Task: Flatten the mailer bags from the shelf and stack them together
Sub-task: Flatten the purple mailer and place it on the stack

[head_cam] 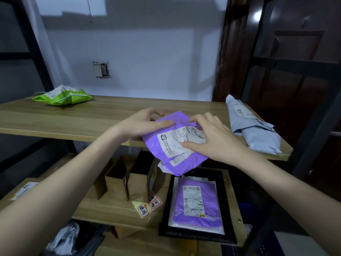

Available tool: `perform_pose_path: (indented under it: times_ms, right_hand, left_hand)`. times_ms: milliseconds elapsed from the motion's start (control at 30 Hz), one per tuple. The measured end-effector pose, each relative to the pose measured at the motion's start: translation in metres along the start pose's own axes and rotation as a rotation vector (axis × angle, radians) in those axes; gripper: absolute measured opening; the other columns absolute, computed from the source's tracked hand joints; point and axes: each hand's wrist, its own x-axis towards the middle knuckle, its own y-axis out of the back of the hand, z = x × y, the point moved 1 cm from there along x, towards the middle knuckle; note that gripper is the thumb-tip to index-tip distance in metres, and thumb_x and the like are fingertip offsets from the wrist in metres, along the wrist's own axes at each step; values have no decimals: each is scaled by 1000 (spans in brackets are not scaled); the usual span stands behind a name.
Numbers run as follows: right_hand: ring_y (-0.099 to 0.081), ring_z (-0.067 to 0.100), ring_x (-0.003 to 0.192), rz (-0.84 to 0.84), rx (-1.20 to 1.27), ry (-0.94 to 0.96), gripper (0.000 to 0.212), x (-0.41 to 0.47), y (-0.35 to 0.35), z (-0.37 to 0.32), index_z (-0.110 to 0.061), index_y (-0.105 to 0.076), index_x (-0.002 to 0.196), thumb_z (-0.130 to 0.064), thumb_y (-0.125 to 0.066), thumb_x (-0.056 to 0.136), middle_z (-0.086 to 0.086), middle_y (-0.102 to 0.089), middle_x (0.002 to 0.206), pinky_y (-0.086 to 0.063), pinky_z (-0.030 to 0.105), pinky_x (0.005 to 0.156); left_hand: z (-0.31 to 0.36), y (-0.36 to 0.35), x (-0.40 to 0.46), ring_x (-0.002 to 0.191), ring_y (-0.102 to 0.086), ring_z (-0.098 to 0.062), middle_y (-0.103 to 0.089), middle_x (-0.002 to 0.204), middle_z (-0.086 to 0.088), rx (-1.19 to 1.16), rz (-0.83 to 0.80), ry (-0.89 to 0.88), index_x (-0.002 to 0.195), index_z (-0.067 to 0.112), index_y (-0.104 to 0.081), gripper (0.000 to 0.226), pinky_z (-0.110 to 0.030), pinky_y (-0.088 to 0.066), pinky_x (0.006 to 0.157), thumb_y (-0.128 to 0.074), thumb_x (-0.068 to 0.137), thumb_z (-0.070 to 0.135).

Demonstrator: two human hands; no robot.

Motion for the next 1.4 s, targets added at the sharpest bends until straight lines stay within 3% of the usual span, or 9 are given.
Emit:
perform_pose_path:
  times_ms: [167,367,533,667,800,933,1100,1233,1400]
  right_hand:
    - [-41,12,109,35,-27,75,53,-31,-5,-2,-27,-45,115,-53,-65,74,-8,-43,110,-31,31,90]
    - [-38,12,102,38,-19,162,45,-63,-12,-9,-22,-44,103,-43,-70,72,-8,-38,104,-32,31,84]
    - [-47,18,89,1,-12,133,41,-87,-28,-4,-20,-39,94,-38,-70,76,-4,-40,96,-40,34,78]
    - [-54,25,77,-181,-7,-81,33,-97,-53,17,-20,-33,91,-36,-60,84,-4,-51,81,-41,35,66]
    - [-59,25,90,-466,96,-413,40,-101,-90,48,-15,-33,99,-46,-55,88,3,-56,95,-47,37,75]
    - [-69,35,81,-399,495,-645,40,-104,-131,79,-9,-28,103,-29,-61,88,13,-66,91,-55,50,80]
    - [-55,33,75,-181,413,-684,29,-98,-161,113,-6,-32,93,-2,-59,82,16,-51,80,-44,42,65]
    - [-50,28,58,-146,261,-558,25,-94,-182,131,-10,-36,100,3,-51,83,9,-49,66,-38,37,53]
    - [-46,18,56,-215,148,-537,31,-94,-215,146,-12,-38,117,-2,-50,90,3,-47,73,-30,28,47]
  left_hand:
    - [-2,-4,-39,62,-65,-9,-73,94,-2,-111,-55,-14,111,18,-54,51,-17,-46,45,-83,70,30]
    - [-13,-19,-88,104,-67,-14,-71,110,3,-100,-299,-94,112,15,-63,34,-30,-55,85,-74,80,15]
    - [-43,-38,-99,107,-65,-13,-69,115,4,-174,-345,-67,116,16,-60,38,-28,-54,86,-71,80,9]
    - [-76,-62,-89,106,-66,-16,-71,112,4,-245,-313,-1,112,18,-61,38,-33,-55,86,-76,78,13]
    - [-107,-95,-70,97,-69,-17,-72,109,0,-331,-328,96,115,17,-60,36,-26,-55,69,-72,81,15]
    - [-136,-134,-42,80,-69,-11,-73,99,3,-431,-292,201,117,15,-59,34,-20,-51,60,-69,84,13]
    - [-164,-177,-6,65,-58,-5,-64,88,5,-474,-147,273,107,22,-49,35,-15,-45,52,-72,82,13]
    - [-181,-204,19,105,-61,-18,-60,117,-7,-342,-94,241,122,13,-40,56,-29,-52,89,-75,79,14]
    - [-197,-220,39,117,-55,-32,-57,129,-14,-21,-118,254,147,14,-17,82,-36,-46,95,-69,85,21]
